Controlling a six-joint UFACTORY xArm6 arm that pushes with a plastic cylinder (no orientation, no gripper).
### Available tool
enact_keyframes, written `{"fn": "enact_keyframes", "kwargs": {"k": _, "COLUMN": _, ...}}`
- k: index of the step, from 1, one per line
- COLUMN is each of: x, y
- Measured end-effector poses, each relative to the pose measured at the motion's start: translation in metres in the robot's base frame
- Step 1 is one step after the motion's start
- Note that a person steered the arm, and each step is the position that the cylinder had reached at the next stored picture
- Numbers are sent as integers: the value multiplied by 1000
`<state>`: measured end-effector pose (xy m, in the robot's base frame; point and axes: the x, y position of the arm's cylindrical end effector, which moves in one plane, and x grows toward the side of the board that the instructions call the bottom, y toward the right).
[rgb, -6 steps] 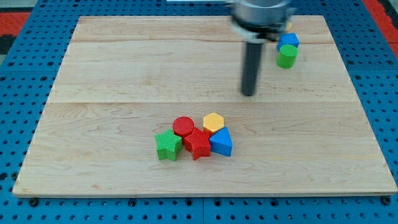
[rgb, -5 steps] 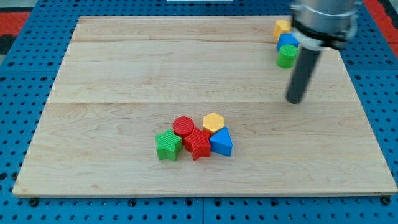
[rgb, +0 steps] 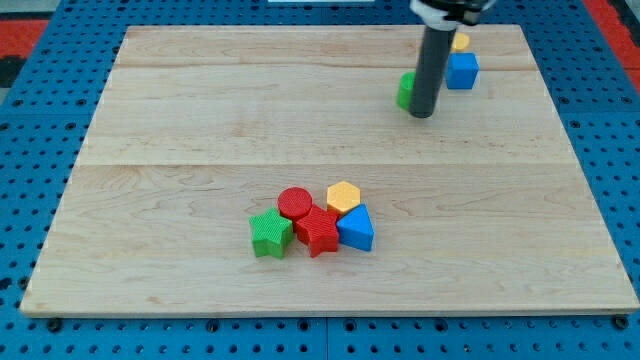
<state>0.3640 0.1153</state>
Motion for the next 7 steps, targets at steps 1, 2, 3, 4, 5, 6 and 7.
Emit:
{"fn": "enact_keyframes", "kwargs": {"k": 1, "x": 14, "y": 68}}
{"fn": "enact_keyframes", "kwargs": {"k": 2, "x": -17, "y": 96}}
{"fn": "enact_keyframes", "kwargs": {"k": 3, "x": -47, "y": 52}}
{"fn": "enact_keyframes", "kwargs": {"k": 4, "x": -42, "y": -13}}
{"fn": "enact_keyframes", "kwargs": {"k": 5, "x": -29, "y": -62}}
{"fn": "enact_keyframes", "kwargs": {"k": 6, "x": -53, "y": -84}}
{"fn": "enact_keyframes", "kwargs": {"k": 7, "x": 2, "y": -85}}
